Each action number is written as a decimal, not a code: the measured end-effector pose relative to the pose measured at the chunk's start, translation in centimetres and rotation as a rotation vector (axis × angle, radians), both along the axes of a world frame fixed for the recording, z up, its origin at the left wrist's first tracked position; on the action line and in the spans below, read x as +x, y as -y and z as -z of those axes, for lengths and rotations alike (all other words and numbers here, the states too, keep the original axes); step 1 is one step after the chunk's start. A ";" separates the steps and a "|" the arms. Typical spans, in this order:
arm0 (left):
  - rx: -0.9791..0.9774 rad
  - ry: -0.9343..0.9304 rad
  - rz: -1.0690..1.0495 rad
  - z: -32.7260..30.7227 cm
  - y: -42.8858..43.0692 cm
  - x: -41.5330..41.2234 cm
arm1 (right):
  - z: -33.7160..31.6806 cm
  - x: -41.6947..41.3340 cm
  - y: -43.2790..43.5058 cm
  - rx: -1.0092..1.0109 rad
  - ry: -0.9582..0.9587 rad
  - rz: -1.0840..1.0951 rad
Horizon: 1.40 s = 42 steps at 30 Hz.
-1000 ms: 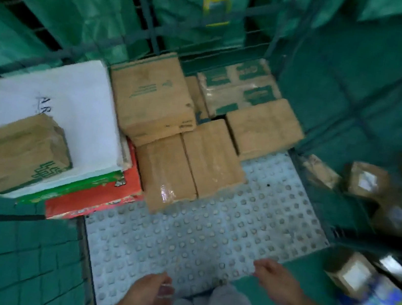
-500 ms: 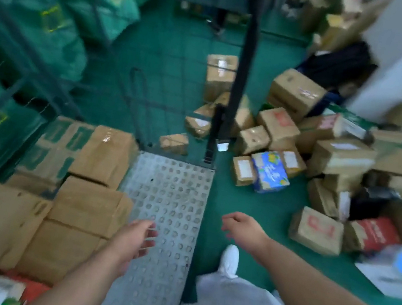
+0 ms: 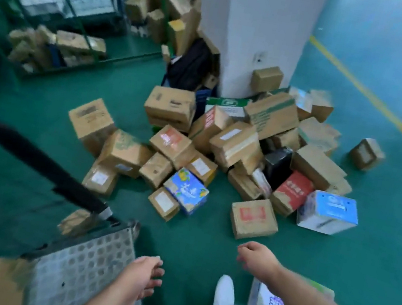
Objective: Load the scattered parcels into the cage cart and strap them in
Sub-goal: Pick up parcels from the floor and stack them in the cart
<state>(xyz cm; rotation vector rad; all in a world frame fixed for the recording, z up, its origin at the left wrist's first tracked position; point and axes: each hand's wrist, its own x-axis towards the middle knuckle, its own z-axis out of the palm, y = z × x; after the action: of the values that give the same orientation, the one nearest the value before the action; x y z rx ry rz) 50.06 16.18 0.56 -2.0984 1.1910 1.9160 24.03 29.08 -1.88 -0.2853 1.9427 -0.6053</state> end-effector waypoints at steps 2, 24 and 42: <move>-0.029 -0.016 0.051 -0.6 2.5 -4.7 | -0.3 -4.3 1.1 0.009 -0.020 0.014; -0.005 0.079 0.276 0.8 31.9 -21.0 | -1.3 -18.3 20.1 0.146 -0.038 0.156; 0.123 0.055 0.442 4.1 45.2 -41.1 | 3.9 -29.7 29.3 0.254 0.010 0.459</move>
<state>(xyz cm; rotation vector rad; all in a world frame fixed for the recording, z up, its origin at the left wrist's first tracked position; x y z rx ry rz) 9.00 -29.03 -3.58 -1.6419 1.3475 1.6713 -5.72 -0.24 -5.75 0.3321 2.0605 -0.6391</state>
